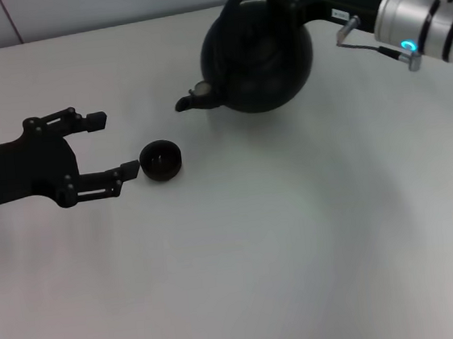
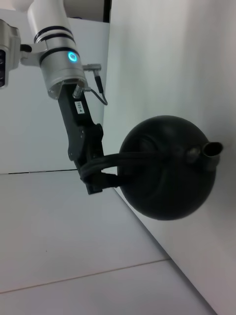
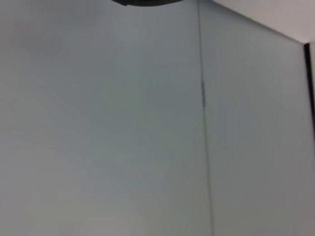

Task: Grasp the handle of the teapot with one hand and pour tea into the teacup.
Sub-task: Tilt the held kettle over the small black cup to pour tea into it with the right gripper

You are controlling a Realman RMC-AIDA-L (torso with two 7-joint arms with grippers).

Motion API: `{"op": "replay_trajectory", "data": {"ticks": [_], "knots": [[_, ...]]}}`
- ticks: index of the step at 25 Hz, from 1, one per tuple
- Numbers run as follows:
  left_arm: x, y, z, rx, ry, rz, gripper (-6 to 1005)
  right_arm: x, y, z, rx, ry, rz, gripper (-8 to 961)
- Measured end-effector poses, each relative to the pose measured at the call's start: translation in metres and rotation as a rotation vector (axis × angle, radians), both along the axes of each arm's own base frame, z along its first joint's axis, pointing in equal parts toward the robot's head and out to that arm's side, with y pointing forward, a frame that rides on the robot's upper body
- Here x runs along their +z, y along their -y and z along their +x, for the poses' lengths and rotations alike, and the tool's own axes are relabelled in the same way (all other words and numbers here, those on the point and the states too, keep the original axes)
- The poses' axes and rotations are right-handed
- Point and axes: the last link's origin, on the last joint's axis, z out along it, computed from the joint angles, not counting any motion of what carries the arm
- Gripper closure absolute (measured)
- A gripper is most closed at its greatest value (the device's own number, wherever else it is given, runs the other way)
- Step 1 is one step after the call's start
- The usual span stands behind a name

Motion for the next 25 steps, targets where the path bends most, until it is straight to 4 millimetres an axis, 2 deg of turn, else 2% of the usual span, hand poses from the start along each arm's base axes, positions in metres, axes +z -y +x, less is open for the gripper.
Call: {"op": "replay_trajectory", "data": {"ticks": [25], "knots": [[0.001,0.001,-0.001,0.001,-0.002,0.002,139,-0.016,-0.018,-0.039,0.121,0.172,-0.039,782]]}}
